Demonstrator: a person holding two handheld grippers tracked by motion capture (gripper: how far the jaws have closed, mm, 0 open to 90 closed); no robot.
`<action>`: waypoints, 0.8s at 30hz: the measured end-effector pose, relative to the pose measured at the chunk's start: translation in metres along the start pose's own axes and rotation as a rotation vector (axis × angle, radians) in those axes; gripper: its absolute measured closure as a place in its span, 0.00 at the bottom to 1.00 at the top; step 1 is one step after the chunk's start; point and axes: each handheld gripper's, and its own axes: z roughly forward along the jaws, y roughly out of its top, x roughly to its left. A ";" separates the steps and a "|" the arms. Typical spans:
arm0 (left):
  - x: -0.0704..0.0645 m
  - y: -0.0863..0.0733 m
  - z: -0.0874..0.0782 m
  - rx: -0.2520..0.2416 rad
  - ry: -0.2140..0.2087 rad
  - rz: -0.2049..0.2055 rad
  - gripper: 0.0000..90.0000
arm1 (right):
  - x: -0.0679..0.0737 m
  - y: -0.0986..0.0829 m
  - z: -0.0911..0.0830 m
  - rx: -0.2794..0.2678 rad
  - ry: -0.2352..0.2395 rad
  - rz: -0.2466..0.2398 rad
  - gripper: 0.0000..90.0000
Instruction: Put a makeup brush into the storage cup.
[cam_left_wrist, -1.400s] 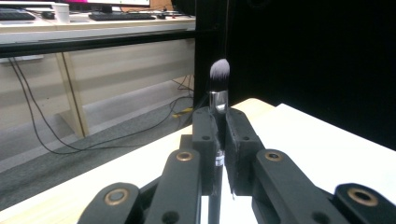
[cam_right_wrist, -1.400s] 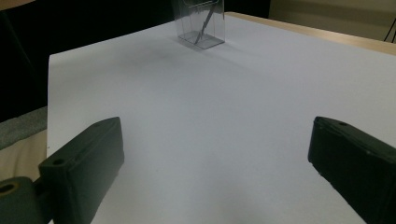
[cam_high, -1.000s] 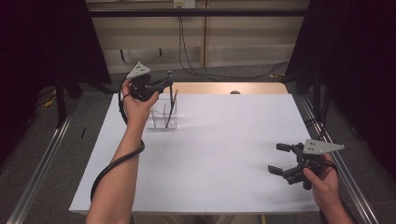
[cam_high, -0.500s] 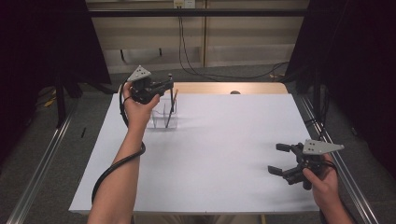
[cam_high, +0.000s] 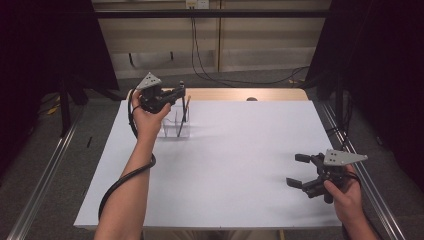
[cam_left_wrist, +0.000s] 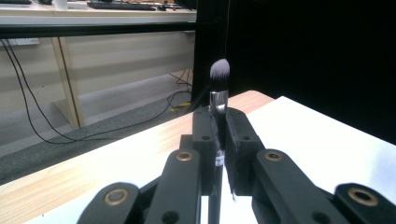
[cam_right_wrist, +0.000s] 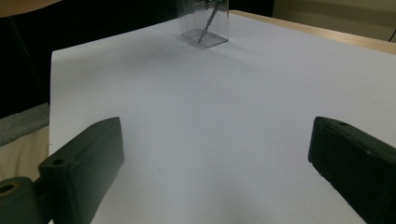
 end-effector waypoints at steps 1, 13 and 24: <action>0.000 0.000 0.000 0.000 0.000 0.000 0.93 | 0.000 0.000 0.000 0.000 -0.001 0.000 0.03; 0.000 -0.005 0.001 0.001 -0.001 -0.010 0.93 | 0.000 0.000 0.000 -0.001 0.000 -0.003 0.03; -0.001 -0.009 0.002 0.007 -0.004 -0.011 0.93 | 0.000 0.000 0.000 0.000 0.001 -0.003 0.03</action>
